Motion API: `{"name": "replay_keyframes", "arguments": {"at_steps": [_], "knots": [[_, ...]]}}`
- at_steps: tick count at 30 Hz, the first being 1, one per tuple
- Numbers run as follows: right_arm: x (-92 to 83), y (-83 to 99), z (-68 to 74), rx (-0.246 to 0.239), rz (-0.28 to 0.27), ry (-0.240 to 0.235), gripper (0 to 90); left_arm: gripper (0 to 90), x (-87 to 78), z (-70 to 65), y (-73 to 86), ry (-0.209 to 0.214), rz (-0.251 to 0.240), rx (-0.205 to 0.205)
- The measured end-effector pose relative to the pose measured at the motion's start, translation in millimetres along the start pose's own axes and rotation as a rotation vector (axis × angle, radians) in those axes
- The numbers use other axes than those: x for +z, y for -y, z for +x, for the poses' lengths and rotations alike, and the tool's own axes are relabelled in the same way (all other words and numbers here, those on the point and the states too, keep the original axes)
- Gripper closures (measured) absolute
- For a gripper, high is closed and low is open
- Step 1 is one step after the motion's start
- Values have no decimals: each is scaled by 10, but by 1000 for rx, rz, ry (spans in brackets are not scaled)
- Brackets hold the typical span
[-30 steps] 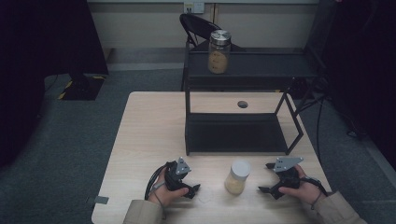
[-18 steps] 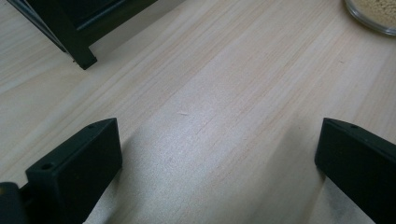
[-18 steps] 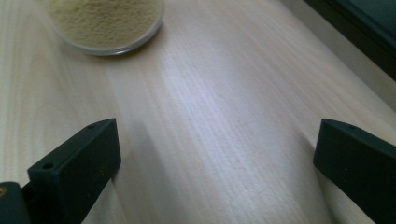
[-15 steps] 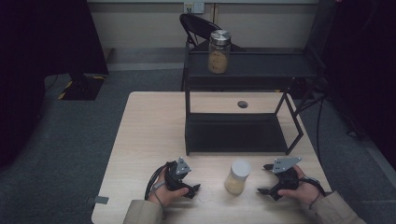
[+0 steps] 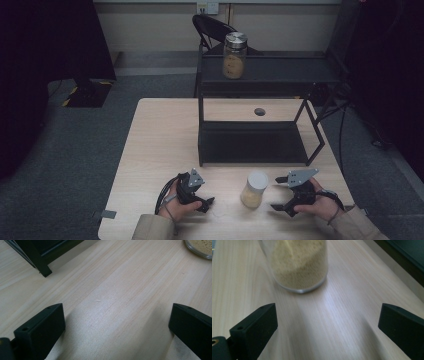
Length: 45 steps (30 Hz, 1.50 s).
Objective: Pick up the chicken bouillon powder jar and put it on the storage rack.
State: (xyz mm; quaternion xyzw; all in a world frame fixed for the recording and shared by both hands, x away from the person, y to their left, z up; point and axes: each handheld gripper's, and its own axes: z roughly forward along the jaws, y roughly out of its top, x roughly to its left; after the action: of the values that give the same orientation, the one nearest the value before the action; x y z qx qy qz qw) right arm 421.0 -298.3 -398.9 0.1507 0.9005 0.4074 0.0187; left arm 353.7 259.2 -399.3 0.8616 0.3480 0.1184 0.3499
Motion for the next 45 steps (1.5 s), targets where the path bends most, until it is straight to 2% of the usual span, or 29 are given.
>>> {"name": "replay_keyframes", "arguments": {"at_steps": [8, 11, 15, 26, 32, 45], "knots": [[69, -93, 41, -8, -42, -33, 10, 1, 0, 0, 0, 0, 0, 0], [100, -138, 27, -25, -52, -58, 10, 1, 0, 0, 0, 0, 0, 0], [132, -183, 28, -20, -77, -77, 10, 1, 0, 0, 0, 0, 0, 0], [231, -281, 41, -12, -97, -106, 11, 1, 0, -3, 2, -1, -1, -1], [253, -304, 17, -10, -104, -116, 62, 1, -1, -7, 2, -3, -1, -2], [194, -306, 25, -29, -181, -111, 176, 1, -1, -6, 2, -2, 0, -2]]}}
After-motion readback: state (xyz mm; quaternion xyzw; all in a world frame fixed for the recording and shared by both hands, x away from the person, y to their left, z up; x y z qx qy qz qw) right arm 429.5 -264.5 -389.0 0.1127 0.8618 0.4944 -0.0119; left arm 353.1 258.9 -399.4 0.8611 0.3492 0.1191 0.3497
